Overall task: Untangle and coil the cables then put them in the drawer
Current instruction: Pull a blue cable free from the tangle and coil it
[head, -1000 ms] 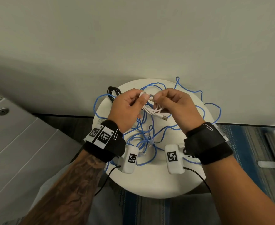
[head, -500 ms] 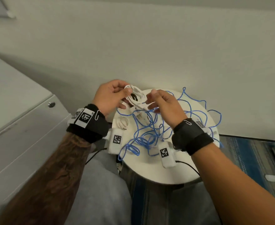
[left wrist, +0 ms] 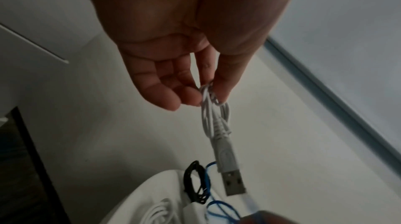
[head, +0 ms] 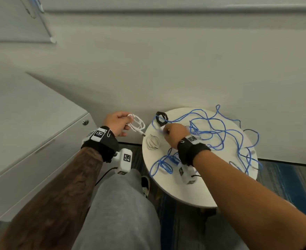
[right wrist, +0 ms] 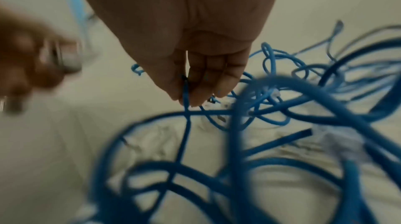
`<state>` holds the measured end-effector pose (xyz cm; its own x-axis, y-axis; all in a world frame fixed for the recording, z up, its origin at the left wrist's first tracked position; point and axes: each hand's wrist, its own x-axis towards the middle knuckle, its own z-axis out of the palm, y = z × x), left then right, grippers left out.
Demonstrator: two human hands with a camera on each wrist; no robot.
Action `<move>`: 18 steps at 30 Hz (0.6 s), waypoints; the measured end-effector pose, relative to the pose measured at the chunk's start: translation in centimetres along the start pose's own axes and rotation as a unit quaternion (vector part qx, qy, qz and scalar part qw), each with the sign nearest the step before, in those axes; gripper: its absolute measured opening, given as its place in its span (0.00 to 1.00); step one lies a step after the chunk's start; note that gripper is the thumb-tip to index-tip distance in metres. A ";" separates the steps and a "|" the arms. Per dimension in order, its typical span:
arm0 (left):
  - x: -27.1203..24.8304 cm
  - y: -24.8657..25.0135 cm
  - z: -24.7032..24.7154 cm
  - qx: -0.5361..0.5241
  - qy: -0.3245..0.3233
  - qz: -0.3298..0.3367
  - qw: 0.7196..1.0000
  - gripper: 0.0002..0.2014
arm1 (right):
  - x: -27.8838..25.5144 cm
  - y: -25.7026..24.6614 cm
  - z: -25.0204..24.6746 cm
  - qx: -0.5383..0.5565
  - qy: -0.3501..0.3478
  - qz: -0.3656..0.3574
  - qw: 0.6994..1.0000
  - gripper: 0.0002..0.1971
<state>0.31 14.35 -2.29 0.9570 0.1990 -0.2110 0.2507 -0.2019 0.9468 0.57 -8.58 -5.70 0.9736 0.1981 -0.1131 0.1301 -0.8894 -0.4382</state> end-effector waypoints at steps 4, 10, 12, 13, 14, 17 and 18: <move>1.9 -1.1 1.3 0.010 -0.014 -0.051 0.999 0.04 | -1.7 1.3 -2.2 0.218 0.105 0.011 0.970 0.05; 4.1 -1.5 5.4 0.061 -0.044 -0.058 0.995 0.04 | -4.9 2.1 -4.9 0.421 0.106 0.009 0.901 0.08; 4.8 -1.8 6.5 0.080 -0.029 -0.046 0.995 0.04 | -5.6 2.2 -5.4 0.454 0.094 0.005 0.886 0.11; 5.2 -2.0 7.0 0.088 -0.022 -0.044 0.995 0.04 | -6.0 2.3 -5.6 0.457 0.087 0.004 0.885 0.13; 5.6 -2.3 7.3 0.095 -0.020 -0.047 0.994 0.04 | -6.2 2.3 -5.7 0.456 0.080 0.004 0.887 0.13; 6.8 -3.4 8.2 0.129 -0.036 -0.058 0.989 0.04 | -6.9 2.3 -6.0 0.458 0.058 0.001 0.887 0.09; 7.1 -3.6 8.4 0.147 -0.043 -0.059 0.986 0.04 | -7.0 2.2 -6.1 0.464 0.051 0.000 0.884 0.09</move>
<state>7.42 8.39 -9.25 0.9243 0.1581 -0.3473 0.3804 -0.4534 0.8060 -4.85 -14.46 -0.48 0.9915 0.1186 -0.0531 -0.0339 -0.1582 -0.9868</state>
